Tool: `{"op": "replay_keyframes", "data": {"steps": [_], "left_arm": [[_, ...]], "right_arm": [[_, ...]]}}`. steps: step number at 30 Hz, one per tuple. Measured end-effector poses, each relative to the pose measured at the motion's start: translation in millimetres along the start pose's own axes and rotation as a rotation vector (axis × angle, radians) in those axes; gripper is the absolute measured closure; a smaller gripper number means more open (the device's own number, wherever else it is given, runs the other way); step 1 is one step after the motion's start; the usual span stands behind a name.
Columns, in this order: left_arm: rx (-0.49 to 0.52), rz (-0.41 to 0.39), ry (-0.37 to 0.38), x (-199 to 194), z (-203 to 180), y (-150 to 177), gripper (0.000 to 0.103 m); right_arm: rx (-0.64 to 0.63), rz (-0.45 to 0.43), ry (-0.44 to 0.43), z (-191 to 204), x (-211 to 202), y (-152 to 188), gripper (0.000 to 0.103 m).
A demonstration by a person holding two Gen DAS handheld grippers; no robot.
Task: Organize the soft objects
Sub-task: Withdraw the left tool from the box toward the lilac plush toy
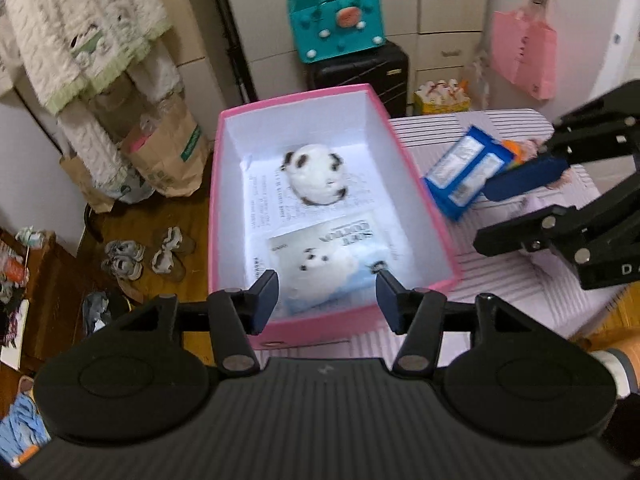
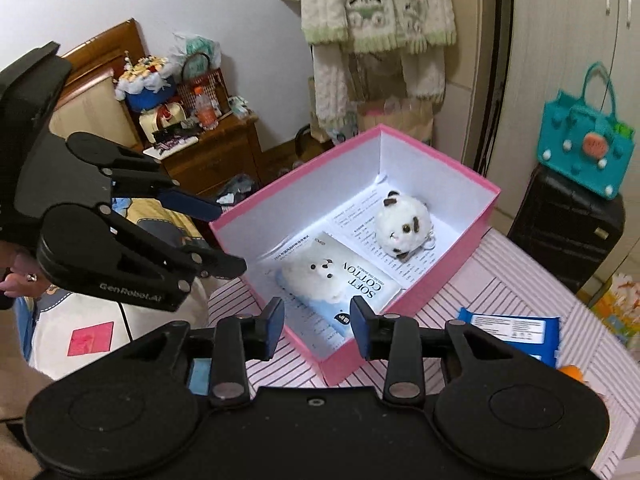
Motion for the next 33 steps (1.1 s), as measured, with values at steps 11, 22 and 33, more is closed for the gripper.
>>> {"op": "replay_keyframes", "data": {"steps": [11, 22, 33], "left_arm": [[0.150, -0.049, 0.052, -26.7, -71.0, 12.3, 0.042], [0.186, -0.080, 0.203, -2.6, -116.3, -5.9, 0.038], [0.120, -0.110, 0.361, 70.5, -135.0, -11.0, 0.038]], "right_arm": [[-0.050, -0.065, 0.086, -0.1, -64.0, 53.9, 0.055], [-0.020, -0.087, 0.156, -27.7, -80.1, 121.6, 0.052], [0.173, -0.082, 0.180, -79.8, -62.9, 193.2, 0.044]]}}
Point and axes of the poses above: each gripper's, at about its wrist camera, not at the fingertips, and x roughly the way its jaws point, z to its left, y to its underside, the point moved 2 cm from there along x, roughly the way its jaws point, and after that the axes turned 8 degrees about y, right-handed, at the moved point
